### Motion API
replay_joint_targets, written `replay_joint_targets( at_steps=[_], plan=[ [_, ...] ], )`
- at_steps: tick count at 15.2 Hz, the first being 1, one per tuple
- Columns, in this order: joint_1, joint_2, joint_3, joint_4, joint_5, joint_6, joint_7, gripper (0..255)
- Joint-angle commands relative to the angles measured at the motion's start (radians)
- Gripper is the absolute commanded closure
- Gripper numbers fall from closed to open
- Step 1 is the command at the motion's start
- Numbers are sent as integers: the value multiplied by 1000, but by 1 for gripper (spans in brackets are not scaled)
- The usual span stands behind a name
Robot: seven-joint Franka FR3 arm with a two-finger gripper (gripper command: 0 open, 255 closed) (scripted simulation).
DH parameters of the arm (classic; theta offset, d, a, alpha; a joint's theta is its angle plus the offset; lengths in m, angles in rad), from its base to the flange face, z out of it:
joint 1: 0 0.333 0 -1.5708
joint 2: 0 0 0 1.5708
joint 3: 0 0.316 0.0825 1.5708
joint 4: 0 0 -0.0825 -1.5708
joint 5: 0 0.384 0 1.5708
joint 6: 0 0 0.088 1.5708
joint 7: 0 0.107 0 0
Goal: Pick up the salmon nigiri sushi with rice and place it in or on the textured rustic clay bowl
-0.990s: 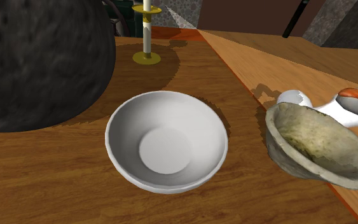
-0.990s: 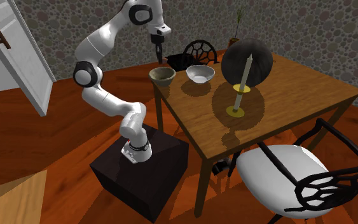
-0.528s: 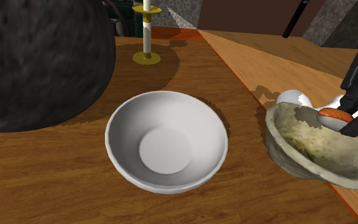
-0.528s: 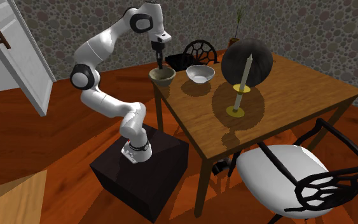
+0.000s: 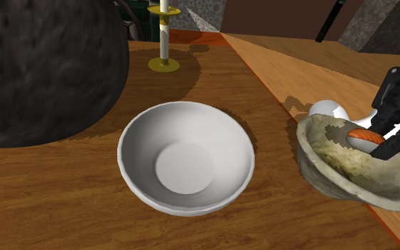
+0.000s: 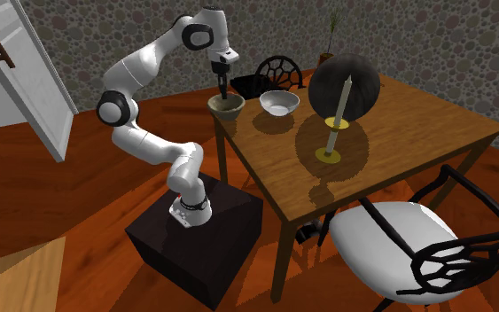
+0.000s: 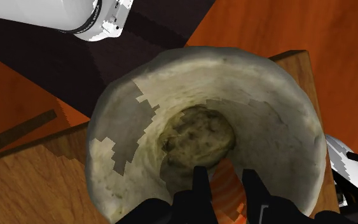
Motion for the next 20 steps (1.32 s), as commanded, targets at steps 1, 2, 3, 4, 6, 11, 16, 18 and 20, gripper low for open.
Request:
replay_joint_targets(
  at_steps=[1,2,3,4,6,11,16,18,20],
  plan=[
    [0,0,0,0,0,0,0,255],
    [0,0,0,0,0,0,0,255],
    [0,0,0,0,0,0,0,0],
    [0,0,0,0,0,0,0,0],
    [0,0,0,0,0,0,0,0],
    [-16,67,-21,139,-23,-74,19,0],
    [-20,86,-25,177,-29,-94,25,0],
    [-20,86,-25,177,-29,-94,25,0],
    [-20,86,-25,177,-29,-94,25,0]
  ],
)
